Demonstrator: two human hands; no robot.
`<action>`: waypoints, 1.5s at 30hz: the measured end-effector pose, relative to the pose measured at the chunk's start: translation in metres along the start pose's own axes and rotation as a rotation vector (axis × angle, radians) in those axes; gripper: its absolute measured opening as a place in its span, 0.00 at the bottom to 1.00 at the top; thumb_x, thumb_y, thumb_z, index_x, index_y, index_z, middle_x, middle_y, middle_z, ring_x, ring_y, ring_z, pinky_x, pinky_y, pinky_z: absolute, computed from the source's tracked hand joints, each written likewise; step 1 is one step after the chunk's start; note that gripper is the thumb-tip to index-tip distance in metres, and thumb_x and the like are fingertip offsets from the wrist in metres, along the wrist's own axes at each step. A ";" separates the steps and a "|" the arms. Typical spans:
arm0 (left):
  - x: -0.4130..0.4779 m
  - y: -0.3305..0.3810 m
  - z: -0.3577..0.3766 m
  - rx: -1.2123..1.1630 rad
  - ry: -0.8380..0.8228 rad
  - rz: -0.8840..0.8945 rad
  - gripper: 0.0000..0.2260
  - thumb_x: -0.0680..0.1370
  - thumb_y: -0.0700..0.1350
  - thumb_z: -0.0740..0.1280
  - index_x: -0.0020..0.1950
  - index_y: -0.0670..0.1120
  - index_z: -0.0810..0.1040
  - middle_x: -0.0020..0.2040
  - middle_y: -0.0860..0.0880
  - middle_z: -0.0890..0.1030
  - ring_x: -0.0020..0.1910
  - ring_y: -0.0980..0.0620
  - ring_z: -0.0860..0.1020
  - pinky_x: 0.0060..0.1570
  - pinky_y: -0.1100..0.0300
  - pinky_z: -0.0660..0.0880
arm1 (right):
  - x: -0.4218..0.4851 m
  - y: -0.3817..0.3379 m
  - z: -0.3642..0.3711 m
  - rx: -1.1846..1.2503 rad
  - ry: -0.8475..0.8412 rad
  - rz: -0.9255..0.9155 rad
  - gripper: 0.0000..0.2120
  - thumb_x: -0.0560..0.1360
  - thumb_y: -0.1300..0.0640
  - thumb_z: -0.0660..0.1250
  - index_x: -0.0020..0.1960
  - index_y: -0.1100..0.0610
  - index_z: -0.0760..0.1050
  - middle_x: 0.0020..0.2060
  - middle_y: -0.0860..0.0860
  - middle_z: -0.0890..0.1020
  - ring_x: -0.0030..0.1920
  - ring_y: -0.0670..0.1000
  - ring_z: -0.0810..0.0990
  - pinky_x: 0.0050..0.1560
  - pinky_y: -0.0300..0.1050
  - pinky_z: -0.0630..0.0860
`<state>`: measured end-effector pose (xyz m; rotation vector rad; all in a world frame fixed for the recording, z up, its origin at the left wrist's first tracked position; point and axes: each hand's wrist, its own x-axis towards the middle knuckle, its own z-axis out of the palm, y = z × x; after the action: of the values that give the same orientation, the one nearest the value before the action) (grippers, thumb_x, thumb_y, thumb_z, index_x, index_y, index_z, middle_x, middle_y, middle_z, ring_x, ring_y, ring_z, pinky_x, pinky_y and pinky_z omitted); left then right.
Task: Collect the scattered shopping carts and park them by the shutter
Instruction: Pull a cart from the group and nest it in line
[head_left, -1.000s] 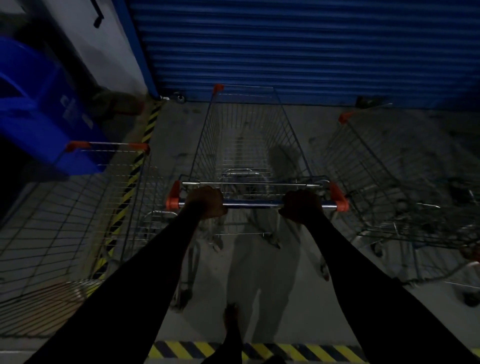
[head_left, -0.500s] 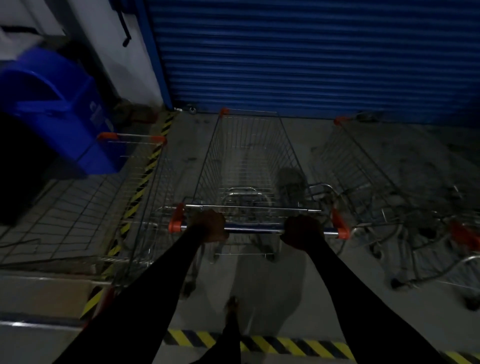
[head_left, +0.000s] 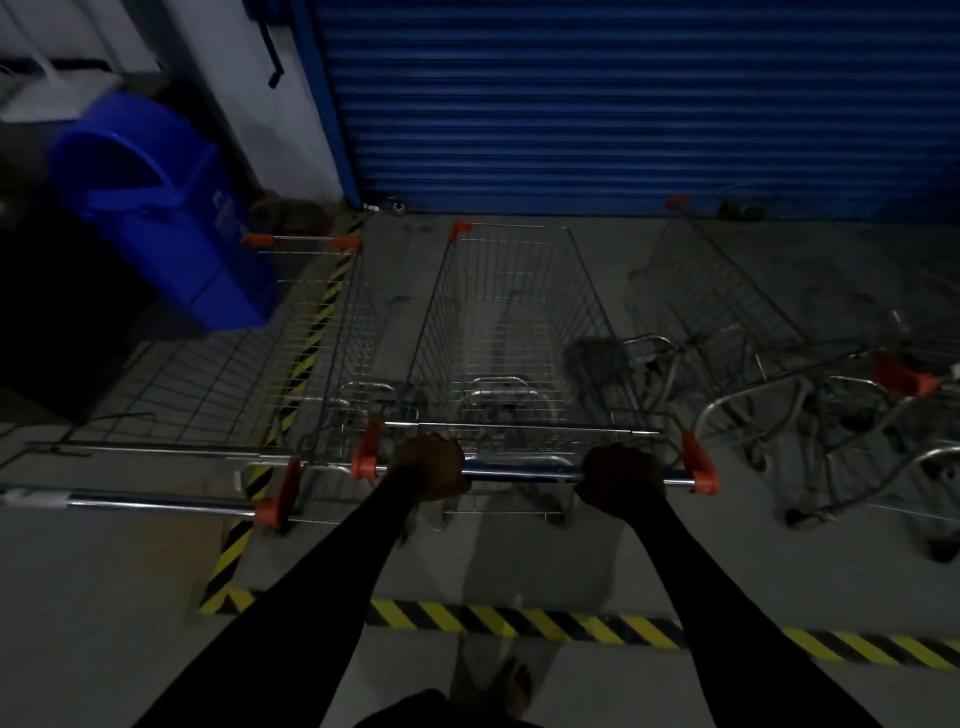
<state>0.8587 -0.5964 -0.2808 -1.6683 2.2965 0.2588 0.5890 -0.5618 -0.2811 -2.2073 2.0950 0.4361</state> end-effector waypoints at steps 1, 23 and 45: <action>-0.007 0.001 0.002 0.010 0.011 0.008 0.21 0.71 0.60 0.65 0.55 0.46 0.79 0.54 0.43 0.82 0.53 0.42 0.80 0.49 0.54 0.75 | -0.008 -0.002 0.001 -0.013 0.003 0.006 0.20 0.71 0.38 0.62 0.56 0.50 0.76 0.54 0.51 0.81 0.55 0.55 0.79 0.54 0.48 0.73; -0.069 -0.003 0.034 -0.011 0.087 0.062 0.20 0.69 0.61 0.64 0.52 0.50 0.81 0.51 0.46 0.82 0.52 0.45 0.81 0.51 0.53 0.76 | -0.089 -0.034 0.011 0.005 -0.015 0.059 0.22 0.74 0.37 0.61 0.58 0.51 0.76 0.55 0.52 0.81 0.56 0.55 0.79 0.52 0.47 0.74; -0.060 -0.001 0.023 -0.016 0.061 0.065 0.19 0.70 0.60 0.64 0.52 0.49 0.81 0.51 0.46 0.83 0.52 0.44 0.81 0.50 0.53 0.77 | -0.075 -0.029 0.007 0.019 0.007 0.045 0.20 0.73 0.38 0.61 0.56 0.51 0.77 0.53 0.52 0.81 0.55 0.56 0.80 0.52 0.48 0.75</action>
<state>0.8803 -0.5357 -0.2818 -1.6324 2.4030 0.2438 0.6143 -0.4854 -0.2733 -2.1590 2.1465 0.4098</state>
